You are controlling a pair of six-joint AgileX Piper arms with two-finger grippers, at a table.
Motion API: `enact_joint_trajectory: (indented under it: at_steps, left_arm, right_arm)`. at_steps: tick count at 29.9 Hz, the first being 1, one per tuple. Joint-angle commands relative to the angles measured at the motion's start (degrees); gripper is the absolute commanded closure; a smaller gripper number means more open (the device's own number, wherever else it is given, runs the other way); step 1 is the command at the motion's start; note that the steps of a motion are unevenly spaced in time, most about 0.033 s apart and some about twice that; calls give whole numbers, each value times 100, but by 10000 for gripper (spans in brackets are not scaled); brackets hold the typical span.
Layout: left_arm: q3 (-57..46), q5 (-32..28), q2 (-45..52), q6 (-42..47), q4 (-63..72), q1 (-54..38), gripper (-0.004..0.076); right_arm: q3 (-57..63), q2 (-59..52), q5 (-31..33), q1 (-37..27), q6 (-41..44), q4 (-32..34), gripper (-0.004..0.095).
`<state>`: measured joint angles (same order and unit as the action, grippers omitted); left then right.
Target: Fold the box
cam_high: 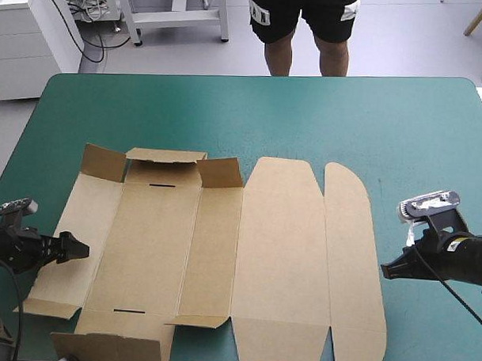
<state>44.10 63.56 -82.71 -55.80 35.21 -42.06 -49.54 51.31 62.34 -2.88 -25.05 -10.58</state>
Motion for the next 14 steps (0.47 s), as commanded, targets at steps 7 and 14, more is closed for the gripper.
enact_joint_trajectory:
  at_steps: [7,14]
  left_arm:
    - [38,716,40,-60,358,34,50]
    - [38,937,40,-60,358,94,51]
  right_arm:
    - [-142,-67,-209,-29,-48,-51,924]
    - [-142,-67,-209,-29,-48,-51,924]
